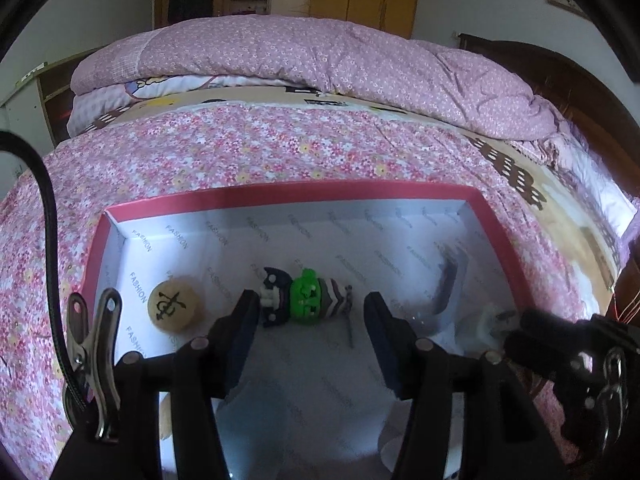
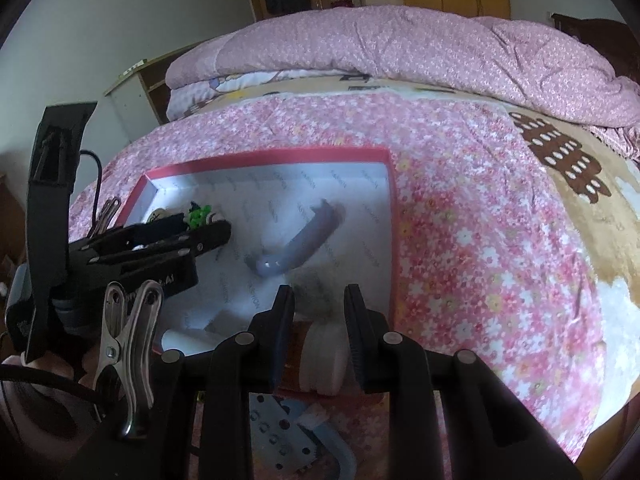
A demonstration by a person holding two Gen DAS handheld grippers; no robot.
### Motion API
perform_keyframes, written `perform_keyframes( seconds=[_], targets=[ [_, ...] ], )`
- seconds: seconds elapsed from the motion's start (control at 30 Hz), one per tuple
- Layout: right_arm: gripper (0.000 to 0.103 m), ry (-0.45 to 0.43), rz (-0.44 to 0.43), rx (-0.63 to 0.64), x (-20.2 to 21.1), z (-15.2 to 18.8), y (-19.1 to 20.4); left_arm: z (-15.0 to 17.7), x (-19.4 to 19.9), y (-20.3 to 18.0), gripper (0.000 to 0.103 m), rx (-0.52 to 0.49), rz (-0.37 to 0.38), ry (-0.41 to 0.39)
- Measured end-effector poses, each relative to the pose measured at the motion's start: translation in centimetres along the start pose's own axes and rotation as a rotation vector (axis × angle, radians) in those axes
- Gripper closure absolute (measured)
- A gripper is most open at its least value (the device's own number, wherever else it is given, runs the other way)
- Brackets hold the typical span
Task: Organize rigid objects
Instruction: 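Carry the figurine and charger plug into the pink box, opening both grippers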
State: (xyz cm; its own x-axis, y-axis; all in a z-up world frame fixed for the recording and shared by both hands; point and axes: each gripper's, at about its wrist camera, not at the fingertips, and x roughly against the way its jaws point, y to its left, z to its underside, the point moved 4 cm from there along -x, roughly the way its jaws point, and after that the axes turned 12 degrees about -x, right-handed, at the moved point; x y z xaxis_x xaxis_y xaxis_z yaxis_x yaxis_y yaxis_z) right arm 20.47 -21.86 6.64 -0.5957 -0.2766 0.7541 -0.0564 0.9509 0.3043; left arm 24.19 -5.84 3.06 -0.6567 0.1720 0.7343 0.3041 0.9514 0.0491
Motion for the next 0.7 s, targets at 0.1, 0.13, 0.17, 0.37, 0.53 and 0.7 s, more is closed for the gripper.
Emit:
perform_keyframes(
  seconds=[0.1, 0.13, 0.17, 0.37, 0.53, 0.7],
  targets=[
    [0.076, -0.006, 0.0, -0.025, 0.2, -0.2, -0.4, 0.3, 0.4, 0.2, 0.046, 0.01, 0.002, 0.0],
    [0.075, -0.004, -0.002, -0.032, 0.3, -0.2, -0.5, 0.3, 0.5, 0.2, 0.046, 0.011, 0.002, 0.001],
    [0.075, -0.001, -0.005, -0.038, 0.3, -0.1, -0.6, 0.4, 0.7, 0.2, 0.046, 0.012, 0.001, 0.002],
    [0.074, -0.015, -0.015, -0.033, 1.0, 0.2, -0.5, 0.8, 1.9, 0.2, 0.046, 0.027, 0.005, -0.001],
    [0.065, -0.054, -0.028, -0.006, 2.3, 0.3, 0.2, 1.1, 3.3, -0.3, 0.046, 0.013, 0.012, -0.009],
    [0.061, -0.073, -0.026, 0.009, 3.2, 0.8, 0.6, 1.4, 4.8, -0.9, 0.046, 0.002, 0.023, -0.014]
  ],
)
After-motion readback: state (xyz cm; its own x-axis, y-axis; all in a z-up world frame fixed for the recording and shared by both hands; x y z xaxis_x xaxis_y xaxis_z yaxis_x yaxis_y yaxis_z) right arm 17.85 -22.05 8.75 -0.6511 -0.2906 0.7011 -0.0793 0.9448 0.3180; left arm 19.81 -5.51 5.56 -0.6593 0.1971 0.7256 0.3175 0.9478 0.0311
